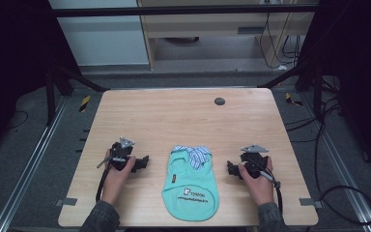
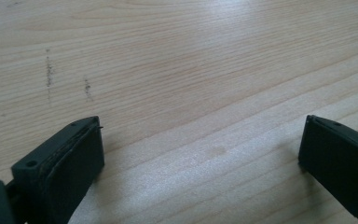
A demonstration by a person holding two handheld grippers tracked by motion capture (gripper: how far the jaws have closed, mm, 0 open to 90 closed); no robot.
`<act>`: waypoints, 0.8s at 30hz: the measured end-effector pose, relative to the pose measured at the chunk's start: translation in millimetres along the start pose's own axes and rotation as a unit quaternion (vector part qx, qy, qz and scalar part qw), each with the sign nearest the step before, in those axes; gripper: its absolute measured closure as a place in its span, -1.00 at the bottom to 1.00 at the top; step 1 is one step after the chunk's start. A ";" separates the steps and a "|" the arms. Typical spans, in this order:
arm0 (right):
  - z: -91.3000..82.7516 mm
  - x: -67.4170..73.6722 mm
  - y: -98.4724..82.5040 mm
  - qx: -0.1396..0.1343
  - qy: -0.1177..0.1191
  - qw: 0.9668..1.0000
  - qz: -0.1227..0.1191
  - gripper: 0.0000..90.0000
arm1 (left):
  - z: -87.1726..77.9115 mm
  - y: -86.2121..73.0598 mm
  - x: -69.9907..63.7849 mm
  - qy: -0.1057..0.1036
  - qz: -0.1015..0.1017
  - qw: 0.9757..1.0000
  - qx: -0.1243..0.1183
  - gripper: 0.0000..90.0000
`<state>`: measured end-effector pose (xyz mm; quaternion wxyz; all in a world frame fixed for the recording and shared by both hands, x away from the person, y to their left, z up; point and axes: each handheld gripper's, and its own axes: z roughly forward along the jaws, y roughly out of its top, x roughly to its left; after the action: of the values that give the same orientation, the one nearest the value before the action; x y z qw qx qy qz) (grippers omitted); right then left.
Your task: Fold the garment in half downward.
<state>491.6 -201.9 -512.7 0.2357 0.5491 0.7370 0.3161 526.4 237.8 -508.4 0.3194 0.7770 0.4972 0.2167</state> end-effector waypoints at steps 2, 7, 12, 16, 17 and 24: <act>0.0 0.0 0.1 0.000 0.000 1.000 0.000 -0.99 | 0.0 0.0 0.0 -0.001 0.000 1.000 0.000 -1.00; 0.4 -0.4 0.5 0.001 0.002 1.000 -0.002 -0.99 | -0.3 0.1 2.0 -0.009 0.005 1.000 0.000 -1.00; 0.2 -1.4 0.6 0.000 0.008 1.000 -0.007 -0.97 | -4.5 2.1 2.7 -0.012 0.002 1.000 -0.004 -0.90; -4.2 -1.3 4.6 0.011 0.013 1.000 -0.017 -0.83 | -10.9 9.1 -0.5 -0.016 0.006 1.000 -0.013 -0.90; -5.9 -0.5 6.0 0.012 0.012 1.000 -0.018 -0.81 | -12.0 10.1 -0.7 -0.018 0.009 1.000 -0.015 -0.89; -22.0 9.8 25.0 -0.004 0.031 0.998 -0.056 -0.60 | -23.1 15.8 -11.4 -0.045 0.036 0.998 -0.038 -0.75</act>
<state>490.0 -192.1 -479.5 0.2325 0.4962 0.7720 0.3221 516.6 229.1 -481.1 0.3628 0.7908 0.4451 0.2119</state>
